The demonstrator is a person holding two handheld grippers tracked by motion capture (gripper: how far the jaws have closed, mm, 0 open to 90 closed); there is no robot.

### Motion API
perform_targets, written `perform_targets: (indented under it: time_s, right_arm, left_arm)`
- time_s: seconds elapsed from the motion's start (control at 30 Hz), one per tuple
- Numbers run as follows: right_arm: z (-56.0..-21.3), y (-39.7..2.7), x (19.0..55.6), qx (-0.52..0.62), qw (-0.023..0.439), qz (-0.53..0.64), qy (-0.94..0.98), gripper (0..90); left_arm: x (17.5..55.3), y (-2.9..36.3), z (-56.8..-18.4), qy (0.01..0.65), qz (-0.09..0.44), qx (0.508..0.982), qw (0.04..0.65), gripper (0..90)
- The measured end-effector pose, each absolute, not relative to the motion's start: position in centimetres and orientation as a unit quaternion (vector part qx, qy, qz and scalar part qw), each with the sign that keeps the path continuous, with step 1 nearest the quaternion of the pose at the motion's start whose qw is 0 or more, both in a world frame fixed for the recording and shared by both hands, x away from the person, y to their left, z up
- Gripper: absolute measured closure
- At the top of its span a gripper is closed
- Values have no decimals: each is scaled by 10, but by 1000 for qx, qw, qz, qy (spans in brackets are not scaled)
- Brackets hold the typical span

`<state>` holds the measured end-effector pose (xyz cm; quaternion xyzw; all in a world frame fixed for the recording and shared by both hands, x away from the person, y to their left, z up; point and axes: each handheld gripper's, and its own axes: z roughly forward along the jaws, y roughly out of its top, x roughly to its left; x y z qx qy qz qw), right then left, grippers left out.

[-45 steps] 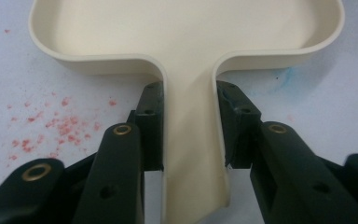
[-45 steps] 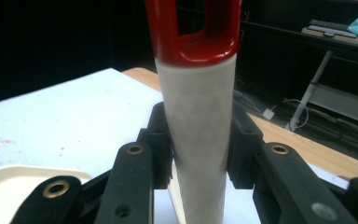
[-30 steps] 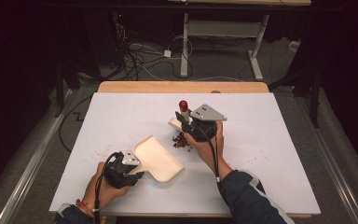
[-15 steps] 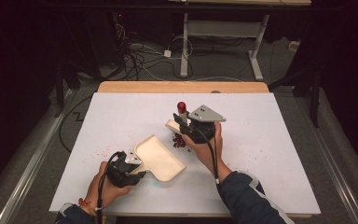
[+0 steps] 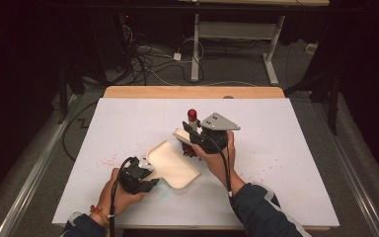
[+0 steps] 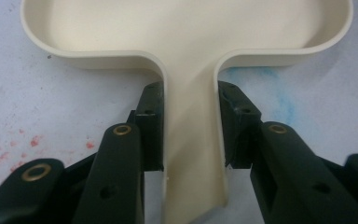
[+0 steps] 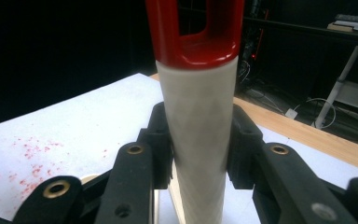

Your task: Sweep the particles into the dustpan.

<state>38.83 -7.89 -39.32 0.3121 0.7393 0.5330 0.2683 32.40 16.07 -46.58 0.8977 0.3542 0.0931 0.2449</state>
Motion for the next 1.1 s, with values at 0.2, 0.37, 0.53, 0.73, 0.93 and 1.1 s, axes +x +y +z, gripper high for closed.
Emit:
perform_targets:
  time_s: [0.2, 0.37, 0.53, 0.73, 0.93, 1.1]
  right_arm:
    - [-394, -78, 385, 314, 266, 536, 737, 680]
    - [-394, -75, 379, 313, 263, 539, 736, 680]
    - [-395, -71, 375, 314, 260, 541, 736, 679]
    - [-395, -67, 372, 314, 259, 541, 736, 678]
    - [-395, -64, 366, 315, 264, 540, 735, 679]
    - [-394, -63, 362, 311, 265, 541, 735, 681]
  left_arm:
    - [325, 159, -466, 355, 92, 899, 240, 641]
    - [326, 158, -465, 356, 92, 899, 239, 641]
    - [327, 153, -466, 357, 95, 899, 235, 640]
    - [328, 152, -468, 359, 92, 899, 234, 640]
    - [329, 152, -470, 365, 88, 896, 236, 639]
    - [329, 152, -470, 366, 88, 896, 237, 639]
